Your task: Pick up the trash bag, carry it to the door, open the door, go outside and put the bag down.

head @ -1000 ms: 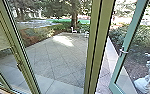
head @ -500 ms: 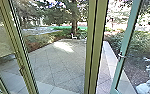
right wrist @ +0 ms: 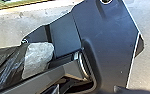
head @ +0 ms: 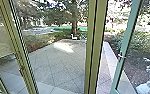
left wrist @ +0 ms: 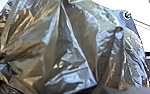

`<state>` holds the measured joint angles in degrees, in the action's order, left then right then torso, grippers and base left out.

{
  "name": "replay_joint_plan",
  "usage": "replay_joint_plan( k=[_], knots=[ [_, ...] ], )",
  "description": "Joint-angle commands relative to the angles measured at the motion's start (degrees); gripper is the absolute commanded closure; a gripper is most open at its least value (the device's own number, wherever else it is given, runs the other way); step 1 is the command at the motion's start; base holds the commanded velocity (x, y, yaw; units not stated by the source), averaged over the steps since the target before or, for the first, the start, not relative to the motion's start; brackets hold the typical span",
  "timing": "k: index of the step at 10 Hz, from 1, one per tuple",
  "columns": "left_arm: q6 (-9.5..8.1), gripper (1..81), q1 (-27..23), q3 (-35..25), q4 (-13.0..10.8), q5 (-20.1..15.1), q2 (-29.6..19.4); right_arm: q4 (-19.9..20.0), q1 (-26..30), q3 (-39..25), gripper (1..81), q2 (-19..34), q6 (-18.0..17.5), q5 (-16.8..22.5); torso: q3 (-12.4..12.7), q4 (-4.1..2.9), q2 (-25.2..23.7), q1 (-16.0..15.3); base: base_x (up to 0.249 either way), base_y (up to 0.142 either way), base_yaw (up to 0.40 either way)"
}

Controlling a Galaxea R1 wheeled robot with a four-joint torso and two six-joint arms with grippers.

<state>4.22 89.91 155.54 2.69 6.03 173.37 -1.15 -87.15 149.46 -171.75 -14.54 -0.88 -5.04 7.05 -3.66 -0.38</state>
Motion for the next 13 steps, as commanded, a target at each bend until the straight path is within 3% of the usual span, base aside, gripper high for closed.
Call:
replay_joint_plan(
  k=[1,6,8,13],
  knots=[
    [0.09,81.1,-2.5,1.1,-0.5,-2.9,0.7,-1.1,2.7,3.5,1.0,-2.6,0.2,2.9,0.0,0.00,0.0,0.0,0.000,0.000,0.000],
    [0.35,81.1,-2.5,0.9,-1.0,-3.2,1.0,-1.7,2.7,3.7,1.0,-3.8,0.2,2.9,0.0,0.00,0.0,0.0,0.000,0.000,0.000],
    [0.35,81.1,-2.5,0.9,-2.6,-3.4,1.1,-2.4,2.6,4.0,1.0,-4.5,0.2,2.9,0.0,0.00,0.0,0.0,0.000,0.000,0.000],
    [0.35,81.1,-2.5,0.8,-2.6,-3.5,1.0,-2.5,2.6,4.0,1.0,-4.4,0.2,2.9,0.0,0.00,0.0,0.0,0.000,0.000,-0.103]
  ],
)
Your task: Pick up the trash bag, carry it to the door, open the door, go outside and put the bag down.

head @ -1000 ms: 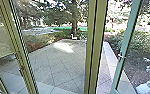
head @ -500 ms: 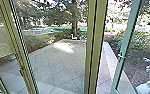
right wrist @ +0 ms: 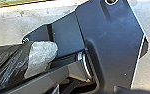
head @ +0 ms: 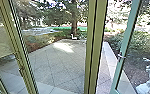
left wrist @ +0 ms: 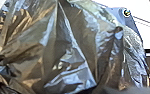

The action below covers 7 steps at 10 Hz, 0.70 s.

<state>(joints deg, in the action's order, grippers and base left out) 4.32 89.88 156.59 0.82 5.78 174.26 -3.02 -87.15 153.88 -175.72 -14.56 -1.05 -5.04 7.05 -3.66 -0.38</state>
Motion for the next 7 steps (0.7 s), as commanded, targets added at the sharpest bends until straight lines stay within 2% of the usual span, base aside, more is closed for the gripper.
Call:
replay_joint_plan(
  k=[1,7],
  knots=[
    [0.25,81.1,-2.6,-0.2,-0.7,-3.2,0.0,-0.6,2.6,-0.4,1.0,-0.5,0.2,3.1,0.0,0.00,0.0,0.0,0.000,0.000,-0.148],
    [0.25,81.1,-2.5,-0.2,-0.7,-3.2,0.0,-0.5,2.5,-0.4,1.0,-0.5,0.2,3.1,0.0,-0.02,0.0,0.0,0.000,0.000,-0.161]
  ],
)
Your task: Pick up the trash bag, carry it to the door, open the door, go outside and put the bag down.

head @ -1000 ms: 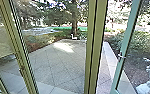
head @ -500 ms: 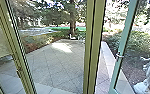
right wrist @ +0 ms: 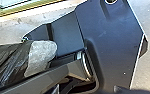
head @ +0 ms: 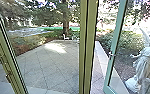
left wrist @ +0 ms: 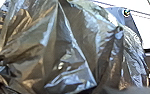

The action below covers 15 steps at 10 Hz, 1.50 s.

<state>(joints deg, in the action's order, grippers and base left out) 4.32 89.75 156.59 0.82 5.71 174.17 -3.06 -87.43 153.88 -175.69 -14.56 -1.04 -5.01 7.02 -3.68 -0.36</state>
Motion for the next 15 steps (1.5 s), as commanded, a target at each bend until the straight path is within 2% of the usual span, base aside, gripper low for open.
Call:
replay_joint_plan(
  k=[1,12,15],
  knots=[
    [0.25,81.1,-2.3,-0.2,-0.7,-3.2,0.1,-0.5,2.7,-0.4,1.0,-0.5,0.2,3.1,0.0,0.00,0.0,0.0,0.000,0.000,-0.196],
    [0.25,81.1,-2.4,-0.3,-0.6,-3.2,0.1,-0.9,2.6,-0.4,1.0,-0.7,0.2,3.1,0.0,0.00,0.0,0.0,0.000,0.000,-0.201],
    [0.25,81.1,-2.4,-0.3,-0.5,-3.2,0.0,-1.2,2.6,-0.4,1.0,-0.8,0.2,3.1,0.0,0.00,0.0,0.0,0.000,0.000,-0.071]
  ],
)
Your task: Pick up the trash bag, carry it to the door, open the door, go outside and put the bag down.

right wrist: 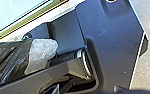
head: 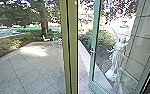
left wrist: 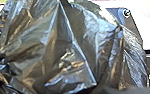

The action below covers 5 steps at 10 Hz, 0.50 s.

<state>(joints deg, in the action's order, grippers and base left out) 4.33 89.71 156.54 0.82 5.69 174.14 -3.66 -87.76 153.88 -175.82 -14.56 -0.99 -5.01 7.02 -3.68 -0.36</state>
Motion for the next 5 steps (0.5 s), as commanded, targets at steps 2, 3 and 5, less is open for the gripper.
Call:
replay_joint_plan(
  k=[2,3,5],
  knots=[
    [0.24,81.1,-2.4,-0.3,-0.5,-3.1,0.2,-0.6,3.0,-0.4,1.0,-0.7,0.2,3.0,0.0,0.00,0.0,0.0,0.000,0.000,0.000],
    [0.24,81.1,-2.4,-0.3,-0.5,-3.2,0.2,-0.6,3.1,-0.4,1.0,-0.7,0.2,3.0,0.0,0.00,0.0,0.0,0.000,0.000,0.000],
    [0.24,81.1,-2.4,-0.3,-0.2,-3.1,0.3,-0.4,3.0,-0.4,1.0,-0.7,0.1,3.0,0.0,0.00,0.0,0.0,0.000,0.000,0.000]
  ],
)
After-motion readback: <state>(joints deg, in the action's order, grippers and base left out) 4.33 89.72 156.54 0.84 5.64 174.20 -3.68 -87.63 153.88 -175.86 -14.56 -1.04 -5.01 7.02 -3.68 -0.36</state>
